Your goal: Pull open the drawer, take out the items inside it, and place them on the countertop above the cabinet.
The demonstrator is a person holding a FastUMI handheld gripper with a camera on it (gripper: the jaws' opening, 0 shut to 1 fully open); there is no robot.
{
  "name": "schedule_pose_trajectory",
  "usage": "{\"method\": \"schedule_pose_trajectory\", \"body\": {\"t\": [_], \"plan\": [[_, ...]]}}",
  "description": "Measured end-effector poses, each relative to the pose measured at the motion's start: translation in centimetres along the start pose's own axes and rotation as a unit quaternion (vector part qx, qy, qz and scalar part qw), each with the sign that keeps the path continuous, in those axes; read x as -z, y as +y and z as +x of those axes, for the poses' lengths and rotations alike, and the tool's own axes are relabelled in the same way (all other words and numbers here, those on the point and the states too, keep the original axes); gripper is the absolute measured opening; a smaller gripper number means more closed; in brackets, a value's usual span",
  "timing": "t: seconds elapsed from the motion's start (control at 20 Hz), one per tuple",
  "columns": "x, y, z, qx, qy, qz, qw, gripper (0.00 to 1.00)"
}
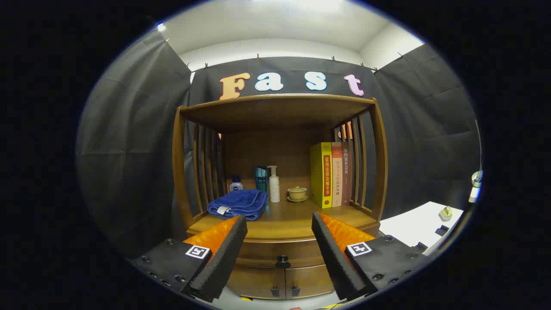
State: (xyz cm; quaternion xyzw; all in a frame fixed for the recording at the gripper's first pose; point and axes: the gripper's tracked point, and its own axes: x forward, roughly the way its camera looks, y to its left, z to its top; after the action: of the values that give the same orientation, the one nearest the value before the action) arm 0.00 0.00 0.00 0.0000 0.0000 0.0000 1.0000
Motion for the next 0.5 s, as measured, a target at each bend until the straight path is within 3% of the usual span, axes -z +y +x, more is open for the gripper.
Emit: {"method": "schedule_pose_trajectory", "body": {"t": [0.5], "plan": [[-0.29, 0.45, -0.44, -0.006, -0.008, -0.009, 1.000, 1.00]]}}
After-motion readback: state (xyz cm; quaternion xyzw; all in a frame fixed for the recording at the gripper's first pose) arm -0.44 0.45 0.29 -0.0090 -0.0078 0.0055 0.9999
